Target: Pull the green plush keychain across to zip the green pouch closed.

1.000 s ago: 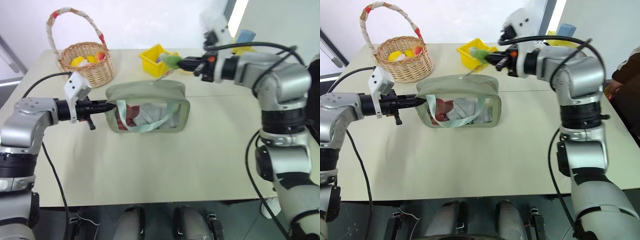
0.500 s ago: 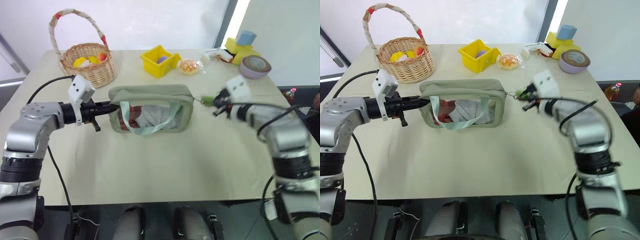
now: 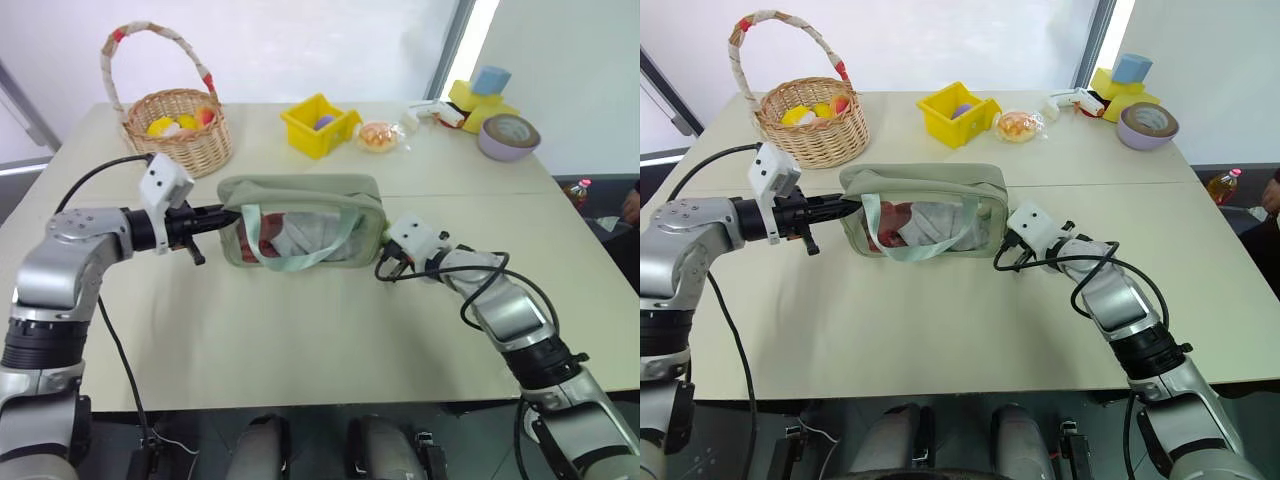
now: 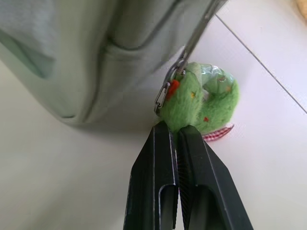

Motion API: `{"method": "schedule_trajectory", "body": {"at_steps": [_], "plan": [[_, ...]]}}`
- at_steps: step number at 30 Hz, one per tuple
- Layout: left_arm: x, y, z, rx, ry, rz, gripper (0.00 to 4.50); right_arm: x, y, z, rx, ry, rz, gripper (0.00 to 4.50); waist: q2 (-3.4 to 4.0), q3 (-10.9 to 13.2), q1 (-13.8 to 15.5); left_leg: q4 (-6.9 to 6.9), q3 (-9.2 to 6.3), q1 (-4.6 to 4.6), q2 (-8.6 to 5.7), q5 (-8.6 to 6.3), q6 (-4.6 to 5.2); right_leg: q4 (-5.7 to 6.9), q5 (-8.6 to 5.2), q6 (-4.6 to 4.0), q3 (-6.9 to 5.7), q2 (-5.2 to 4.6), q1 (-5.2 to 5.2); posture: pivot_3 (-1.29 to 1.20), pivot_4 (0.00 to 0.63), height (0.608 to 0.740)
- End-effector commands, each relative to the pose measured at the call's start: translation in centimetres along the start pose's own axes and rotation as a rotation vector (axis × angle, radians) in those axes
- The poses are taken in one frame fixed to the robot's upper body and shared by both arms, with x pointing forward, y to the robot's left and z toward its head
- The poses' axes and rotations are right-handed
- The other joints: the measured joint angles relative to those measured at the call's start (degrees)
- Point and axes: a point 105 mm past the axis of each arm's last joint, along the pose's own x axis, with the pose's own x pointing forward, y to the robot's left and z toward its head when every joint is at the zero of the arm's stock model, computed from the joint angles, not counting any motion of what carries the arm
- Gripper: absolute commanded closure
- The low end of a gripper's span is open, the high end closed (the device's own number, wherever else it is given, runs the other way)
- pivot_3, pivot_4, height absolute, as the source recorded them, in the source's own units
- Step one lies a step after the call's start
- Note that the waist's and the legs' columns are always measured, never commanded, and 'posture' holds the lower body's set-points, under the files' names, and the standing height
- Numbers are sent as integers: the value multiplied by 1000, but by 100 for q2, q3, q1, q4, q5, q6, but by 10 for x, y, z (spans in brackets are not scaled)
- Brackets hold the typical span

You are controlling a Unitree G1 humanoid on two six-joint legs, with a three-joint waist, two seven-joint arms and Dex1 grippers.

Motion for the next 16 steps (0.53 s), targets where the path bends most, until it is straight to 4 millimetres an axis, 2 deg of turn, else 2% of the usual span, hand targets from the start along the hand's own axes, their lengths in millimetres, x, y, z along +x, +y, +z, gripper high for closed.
{"method": "schedule_trajectory", "body": {"at_steps": [1, 3, 4, 7, 8, 9, 13, 16], "plan": [[3, 3, 6, -27, -36, -4, 3450, -29, -44, 34, 138, -137, -20, 3840, 2, 4, 24, 0, 0, 0, 0, 0, 0, 0, 0, 0, 0, -3, 0, 0, 150, 739], [-1, 8, 11, -54, -47, -10, 2361, -52, -57, 54, 157, -195, 52, 2917, 3, 9, 36, 1, 4, -2, -1, 0, 0, 0, 0, 0, 2, -3, -2, 0, 150, 739], [-3, 11, 12, -63, -50, -9, 2001, -59, -60, 59, 149, -204, 76, 2601, 6, 13, 64, 1, 4, -3, 0, -2, 3, 0, 0, 0, 1, -3, -4, 0, 150, 739], [-20, 18, 22, -98, -62, -25, 389, -89, -63, 81, 138, -236, 199, 921, 7, 13, 63, 0, 3, -14, 2, -4, 6, -1, 0, 0, -1, 2, -17, 0, 150, 739], [-26, 19, 25, -111, -67, -27, 0, -97, -63, 87, 127, -244, 227, 415, 6, 13, 50, -1, 4, -14, 2, -4, 7, -2, 0, 0, 0, 3, -19, 0, 150, 739], [-31, 21, 28, -116, -69, -18, 0, -103, -63, 92, 119, -251, 247, 25, 7, 13, 25, -1, 5, -14, 4, -4, 7, -2, 0, 0, 0, 4, -19, 0, 150, 739], [-60, 34, 37, -128, -68, 83, 0, -114, -51, 118, 104, -320, 310, 25, 7, 13, -72, -1, 6, -11, 10, -5, 8, 0, 0, 0, 2, 1, -20, 0, 150, 739], [-70, 38, 36, -113, -61, 135, 0, -110, -46, 124, 127, -348, 308, 25, 8, 14, -67, -4, 6, -10, 15, -5, 7, 2, 0, 0, 3, 2, -23, 0, 150, 739]]}}
